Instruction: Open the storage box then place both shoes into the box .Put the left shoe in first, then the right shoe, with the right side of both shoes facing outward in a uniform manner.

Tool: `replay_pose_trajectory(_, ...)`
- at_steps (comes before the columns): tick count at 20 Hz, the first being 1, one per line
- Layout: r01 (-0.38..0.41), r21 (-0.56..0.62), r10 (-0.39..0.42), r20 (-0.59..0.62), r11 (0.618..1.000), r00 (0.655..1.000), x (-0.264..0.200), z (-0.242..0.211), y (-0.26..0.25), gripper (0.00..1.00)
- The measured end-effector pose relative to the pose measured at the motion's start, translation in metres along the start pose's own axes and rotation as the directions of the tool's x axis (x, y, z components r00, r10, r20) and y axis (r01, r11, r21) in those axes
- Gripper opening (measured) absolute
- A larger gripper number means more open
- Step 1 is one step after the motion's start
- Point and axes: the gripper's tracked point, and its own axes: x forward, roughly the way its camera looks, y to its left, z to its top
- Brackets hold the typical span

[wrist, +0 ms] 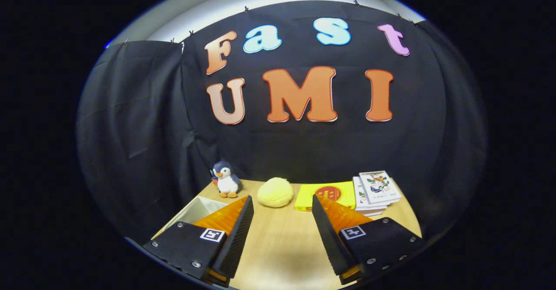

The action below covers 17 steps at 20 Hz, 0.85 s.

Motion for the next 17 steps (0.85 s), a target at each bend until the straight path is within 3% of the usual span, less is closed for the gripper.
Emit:
replay_pose_trajectory(6, 0.080, -0.075, -0.063, 0.213, 0.994, 0.975, -0.040, 0.052, -0.061, 0.84)
replay_pose_trajectory(17, 0.052, -0.079, -0.023, 0.337, 0.996, 0.941, -0.069, 0.084, -0.092, 0.85)
